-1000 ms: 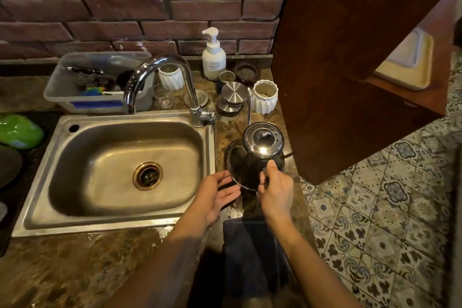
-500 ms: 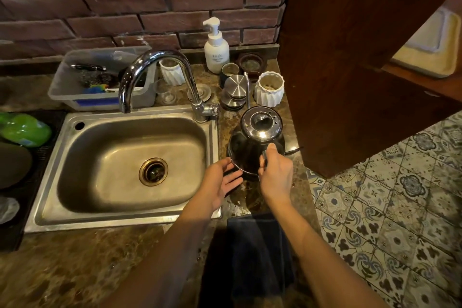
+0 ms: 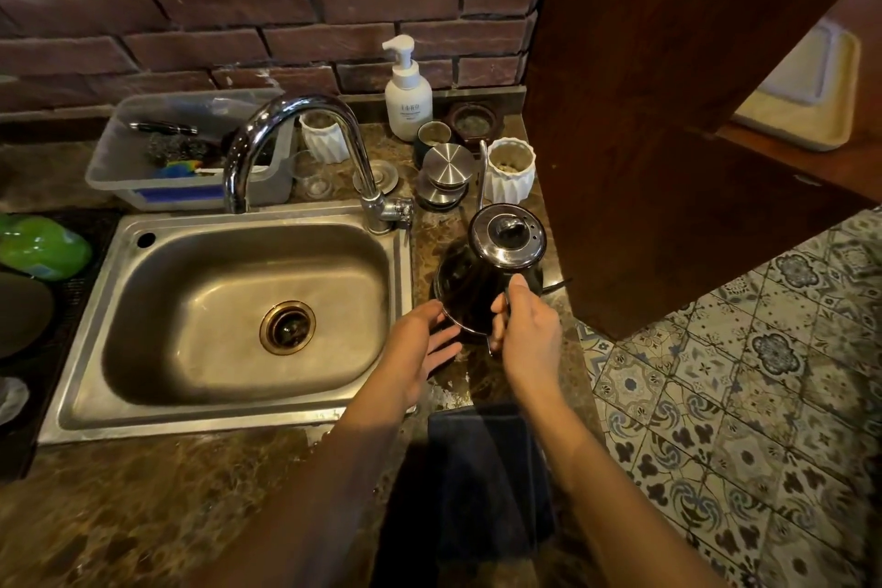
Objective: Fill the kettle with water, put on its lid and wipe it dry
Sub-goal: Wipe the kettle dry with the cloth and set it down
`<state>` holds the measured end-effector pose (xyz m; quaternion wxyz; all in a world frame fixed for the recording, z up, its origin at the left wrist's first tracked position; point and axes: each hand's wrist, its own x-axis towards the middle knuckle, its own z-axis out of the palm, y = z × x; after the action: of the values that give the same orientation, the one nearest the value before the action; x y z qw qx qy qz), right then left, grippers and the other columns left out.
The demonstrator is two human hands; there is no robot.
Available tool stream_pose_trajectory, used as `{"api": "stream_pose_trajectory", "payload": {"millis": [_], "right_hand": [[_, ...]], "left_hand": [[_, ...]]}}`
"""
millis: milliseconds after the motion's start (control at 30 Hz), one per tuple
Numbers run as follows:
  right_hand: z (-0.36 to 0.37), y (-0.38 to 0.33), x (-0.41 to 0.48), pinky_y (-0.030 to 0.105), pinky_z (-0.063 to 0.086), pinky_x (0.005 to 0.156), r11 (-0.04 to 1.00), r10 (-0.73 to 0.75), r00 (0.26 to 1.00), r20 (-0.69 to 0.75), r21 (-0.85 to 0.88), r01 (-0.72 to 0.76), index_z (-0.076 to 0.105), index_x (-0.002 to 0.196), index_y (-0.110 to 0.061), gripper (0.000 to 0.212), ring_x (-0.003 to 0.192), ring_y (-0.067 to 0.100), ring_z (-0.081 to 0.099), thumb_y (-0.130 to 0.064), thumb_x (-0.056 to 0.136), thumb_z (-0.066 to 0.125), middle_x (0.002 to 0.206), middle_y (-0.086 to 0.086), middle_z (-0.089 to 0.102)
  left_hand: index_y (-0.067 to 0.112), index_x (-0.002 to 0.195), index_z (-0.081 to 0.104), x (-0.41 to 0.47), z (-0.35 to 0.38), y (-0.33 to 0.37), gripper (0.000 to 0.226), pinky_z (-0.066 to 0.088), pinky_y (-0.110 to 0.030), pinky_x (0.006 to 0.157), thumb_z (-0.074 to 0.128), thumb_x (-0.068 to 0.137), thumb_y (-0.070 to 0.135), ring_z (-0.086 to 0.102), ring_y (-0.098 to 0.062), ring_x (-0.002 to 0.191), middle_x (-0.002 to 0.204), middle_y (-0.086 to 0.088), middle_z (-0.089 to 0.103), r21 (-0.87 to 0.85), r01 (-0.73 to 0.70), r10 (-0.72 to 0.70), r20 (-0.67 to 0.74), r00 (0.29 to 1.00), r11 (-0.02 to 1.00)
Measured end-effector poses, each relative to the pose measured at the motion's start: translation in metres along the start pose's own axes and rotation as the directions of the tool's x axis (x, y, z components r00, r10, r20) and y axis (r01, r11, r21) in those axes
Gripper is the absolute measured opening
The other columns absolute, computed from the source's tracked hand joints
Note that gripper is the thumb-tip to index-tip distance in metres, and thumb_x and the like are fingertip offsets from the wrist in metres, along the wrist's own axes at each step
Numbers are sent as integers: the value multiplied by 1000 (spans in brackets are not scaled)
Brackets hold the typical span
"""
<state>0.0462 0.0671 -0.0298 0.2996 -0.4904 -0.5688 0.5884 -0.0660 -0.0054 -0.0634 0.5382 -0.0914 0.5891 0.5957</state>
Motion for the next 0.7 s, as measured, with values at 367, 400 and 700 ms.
{"api": "stream_pose_trajectory", "payload": {"millis": [367, 400, 700], "right_hand": [[3, 3, -5, 34, 36, 56, 1000, -23, 998, 66, 11, 23, 58, 71, 2, 59, 49, 20, 44, -42, 105, 40, 49, 7, 47], [5, 2, -2, 35, 37, 56, 1000, -28, 997, 69, 3, 28, 58, 70, 0, 59, 49, 20, 45, -46, 103, 40, 49, 5, 47], [11, 13, 6, 36, 43, 60, 999, -38, 998, 49, -17, 39, 59, 66, -2, 60, 48, 16, 49, -47, 102, 42, 46, 1, 50]], "left_hand": [[10, 145, 50, 6, -5, -5, 45, 53, -47, 103, 51, 104, 28, 67, -28, 117, 119, -12, 66, 39, -25, 26, -26, 999, 999], [10, 144, 51, 7, -5, -5, 44, 54, -46, 102, 51, 104, 27, 67, -27, 116, 115, -7, 67, 42, -29, 30, -23, 999, 999], [11, 139, 55, 9, -3, -4, 40, 58, -41, 94, 51, 103, 30, 67, -27, 113, 126, -7, 64, 71, -15, 19, -58, 998, 997]]}}
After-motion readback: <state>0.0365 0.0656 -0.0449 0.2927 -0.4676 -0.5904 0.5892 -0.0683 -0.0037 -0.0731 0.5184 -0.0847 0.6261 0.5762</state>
